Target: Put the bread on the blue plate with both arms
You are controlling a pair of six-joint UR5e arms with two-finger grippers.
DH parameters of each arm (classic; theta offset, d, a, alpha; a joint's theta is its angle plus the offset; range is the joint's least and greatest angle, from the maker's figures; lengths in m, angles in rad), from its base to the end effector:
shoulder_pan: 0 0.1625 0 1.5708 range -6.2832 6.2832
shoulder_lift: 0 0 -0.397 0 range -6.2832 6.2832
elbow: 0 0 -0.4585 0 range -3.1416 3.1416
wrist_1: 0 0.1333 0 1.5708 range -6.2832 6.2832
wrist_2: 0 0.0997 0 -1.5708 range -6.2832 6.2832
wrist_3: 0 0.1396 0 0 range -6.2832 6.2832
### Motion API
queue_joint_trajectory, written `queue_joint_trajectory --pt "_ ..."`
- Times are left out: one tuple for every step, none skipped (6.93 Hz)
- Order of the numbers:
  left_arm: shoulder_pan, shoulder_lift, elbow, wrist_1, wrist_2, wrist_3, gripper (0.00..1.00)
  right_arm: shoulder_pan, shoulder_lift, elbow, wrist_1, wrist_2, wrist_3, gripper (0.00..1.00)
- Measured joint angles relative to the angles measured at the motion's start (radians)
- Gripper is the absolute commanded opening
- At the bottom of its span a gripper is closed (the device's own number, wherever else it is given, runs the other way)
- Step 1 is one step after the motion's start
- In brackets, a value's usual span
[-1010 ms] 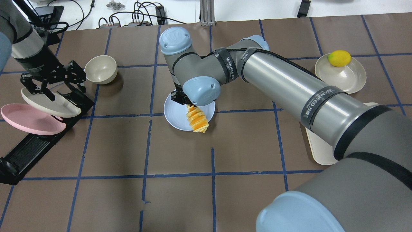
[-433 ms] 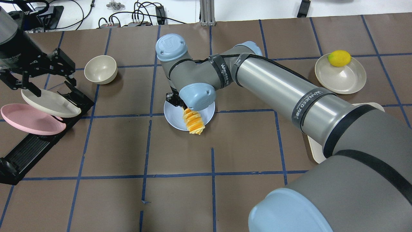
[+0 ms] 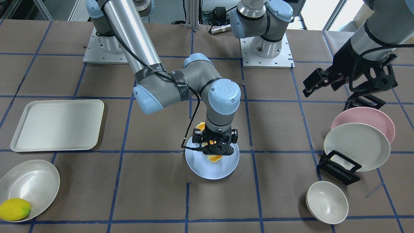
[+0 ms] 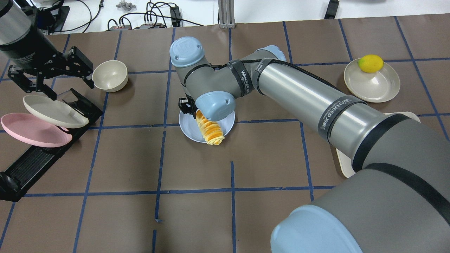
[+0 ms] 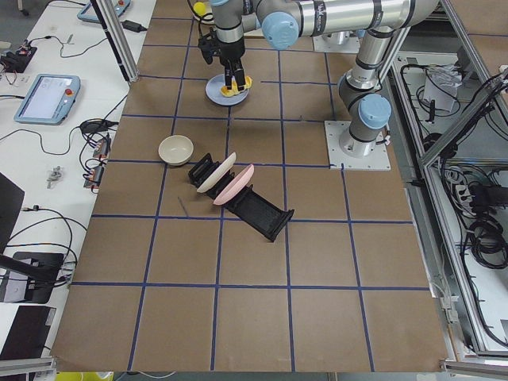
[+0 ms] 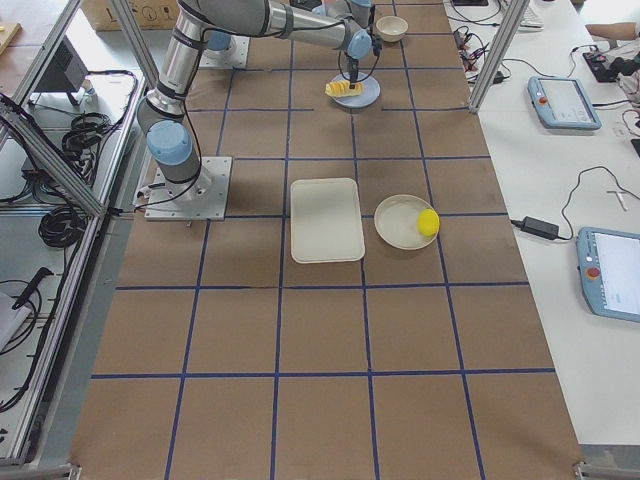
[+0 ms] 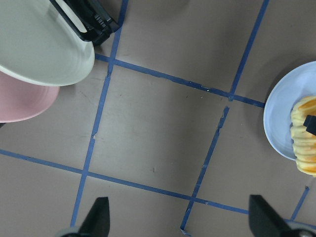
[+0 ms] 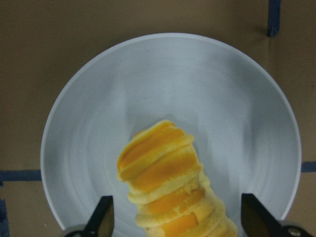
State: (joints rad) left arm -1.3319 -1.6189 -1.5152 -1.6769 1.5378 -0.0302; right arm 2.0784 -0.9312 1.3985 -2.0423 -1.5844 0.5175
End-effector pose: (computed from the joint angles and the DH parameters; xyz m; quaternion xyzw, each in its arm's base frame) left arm -0.0008 -0.5797 0.4138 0.1348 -0.9895 -0.0473 0.0215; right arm 0.4777 -0.5886 0.1353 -0.0050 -1.0000 0.0052 0.0049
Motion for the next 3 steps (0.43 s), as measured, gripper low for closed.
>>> queue_joint_trajectory --pt "-0.008 -0.007 0.009 -0.001 0.000 -0.001 1.00 0.000 0.000 -0.001 -0.001 0.000 -0.003 1.00" --pt "-0.014 -0.010 0.011 -0.002 0.001 -0.001 1.00 0.000 0.000 -0.007 -0.001 0.000 -0.006 1.00" --pt "-0.022 -0.011 0.010 -0.002 0.002 0.000 1.00 0.000 0.000 -0.025 0.004 0.000 -0.017 1.00"
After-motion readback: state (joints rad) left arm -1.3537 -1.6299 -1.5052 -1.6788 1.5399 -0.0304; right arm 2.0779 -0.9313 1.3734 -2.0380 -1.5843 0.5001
